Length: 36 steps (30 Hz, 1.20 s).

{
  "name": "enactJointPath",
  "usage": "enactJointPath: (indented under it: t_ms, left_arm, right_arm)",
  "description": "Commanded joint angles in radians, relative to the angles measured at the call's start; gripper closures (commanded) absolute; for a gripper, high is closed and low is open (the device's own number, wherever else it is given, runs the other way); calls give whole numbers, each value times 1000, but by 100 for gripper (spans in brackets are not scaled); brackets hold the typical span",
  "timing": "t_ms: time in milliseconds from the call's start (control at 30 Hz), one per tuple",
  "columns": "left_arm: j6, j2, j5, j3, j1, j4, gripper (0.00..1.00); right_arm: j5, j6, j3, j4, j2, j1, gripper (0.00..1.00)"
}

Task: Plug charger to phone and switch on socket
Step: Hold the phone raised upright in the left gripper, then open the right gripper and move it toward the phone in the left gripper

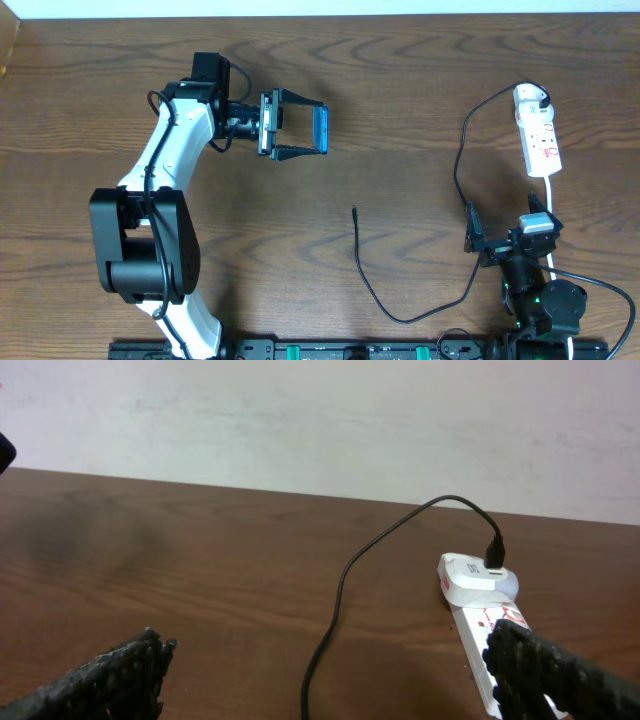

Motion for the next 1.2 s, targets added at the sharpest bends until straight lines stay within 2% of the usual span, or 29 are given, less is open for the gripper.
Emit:
enactJointPath:
  t_ms: [0, 400, 733, 1033, 1167]
  left_arm:
    - [34, -32, 10, -2, -2, 1, 93]
    - [91, -32, -287, -2, -2, 16, 93]
    - [108, -32, -543, -2, -3, 159, 93]
    - [108, -32, -576, -2, -3, 343, 93]
    - [108, -32, -576, -2, -3, 345, 93]
  right_arm:
    - [11, -9, -1, -5, -6, 3, 1]
    - [11, -9, -1, -5, -6, 3, 1]
    - [11, -9, -1, -5, -6, 3, 1]
    - [11, -9, -1, -5, -6, 3, 1]
    - [11, -9, -1, -5, -6, 3, 1]
